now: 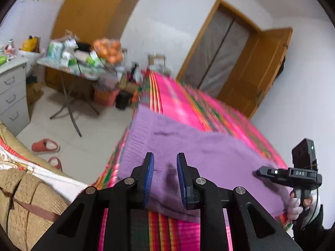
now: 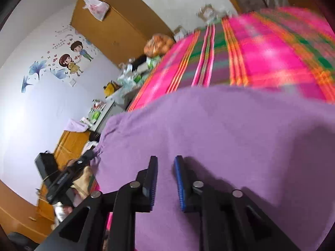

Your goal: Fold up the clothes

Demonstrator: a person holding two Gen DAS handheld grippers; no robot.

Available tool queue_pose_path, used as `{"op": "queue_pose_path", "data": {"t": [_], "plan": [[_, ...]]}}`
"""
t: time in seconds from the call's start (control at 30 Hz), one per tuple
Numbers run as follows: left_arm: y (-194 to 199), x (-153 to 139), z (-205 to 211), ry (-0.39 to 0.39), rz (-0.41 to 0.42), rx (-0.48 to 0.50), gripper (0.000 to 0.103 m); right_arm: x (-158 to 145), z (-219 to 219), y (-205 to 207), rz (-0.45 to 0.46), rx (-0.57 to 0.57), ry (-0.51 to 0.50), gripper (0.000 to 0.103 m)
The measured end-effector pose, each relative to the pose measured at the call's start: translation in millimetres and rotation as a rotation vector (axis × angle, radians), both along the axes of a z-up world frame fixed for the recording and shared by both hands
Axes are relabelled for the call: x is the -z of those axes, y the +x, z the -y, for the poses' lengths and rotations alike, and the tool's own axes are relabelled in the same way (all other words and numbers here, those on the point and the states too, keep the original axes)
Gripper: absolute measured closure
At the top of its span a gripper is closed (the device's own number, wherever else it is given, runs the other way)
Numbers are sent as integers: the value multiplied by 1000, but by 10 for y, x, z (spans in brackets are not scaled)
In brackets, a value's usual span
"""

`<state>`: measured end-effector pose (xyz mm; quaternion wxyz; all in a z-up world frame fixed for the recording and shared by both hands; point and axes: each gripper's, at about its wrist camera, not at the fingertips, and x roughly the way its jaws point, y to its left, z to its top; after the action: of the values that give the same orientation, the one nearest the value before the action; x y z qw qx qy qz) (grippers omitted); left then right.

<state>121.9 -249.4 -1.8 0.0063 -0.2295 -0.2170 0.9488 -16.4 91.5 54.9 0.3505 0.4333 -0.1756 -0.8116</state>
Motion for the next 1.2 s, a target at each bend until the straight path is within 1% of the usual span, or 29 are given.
{"op": "queue_pose_path", "data": {"t": [0.03,0.07,0.1,0.13,0.2,0.23,0.33,0.43,0.47,0.5,0.67,0.8,0.87,0.93,1.13,1.2], "plan": [[47,6,30,-2,-10,-11,71,-10,-36,-2,-14,7,3,80],[56,54,84,-1,7,-31,69,-20,-71,-4,-28,14,6,78],[65,101,136,3,24,-49,69,15,-134,-33,-5,27,-18,78],[76,139,173,19,37,-58,69,53,-199,-65,21,40,-44,82],[98,214,247,51,64,-77,64,128,-330,-128,72,66,-96,82],[111,248,281,69,74,-85,63,133,-331,-132,73,65,-97,83],[162,268,307,126,62,-90,63,131,-299,-129,65,59,-81,82],[216,323,322,247,62,-79,61,112,-194,-116,43,48,-41,81],[244,338,320,278,60,-86,61,106,-185,-110,38,46,-36,81],[257,337,316,289,61,-96,60,99,-177,-105,34,45,-31,80],[397,265,263,323,73,-120,60,102,-172,-98,28,45,-27,80],[536,192,117,316,89,-82,60,105,-142,-107,25,47,-24,80],[500,211,86,335,116,-57,60,99,-131,-97,20,47,-20,79],[465,222,69,346,127,-67,60,95,-117,-80,15,48,-16,79],[283,191,75,367,158,-144,60,85,-128,-69,7,44,-20,77],[250,185,73,378,157,-166,60,83,-130,-66,6,41,-25,77]]}}
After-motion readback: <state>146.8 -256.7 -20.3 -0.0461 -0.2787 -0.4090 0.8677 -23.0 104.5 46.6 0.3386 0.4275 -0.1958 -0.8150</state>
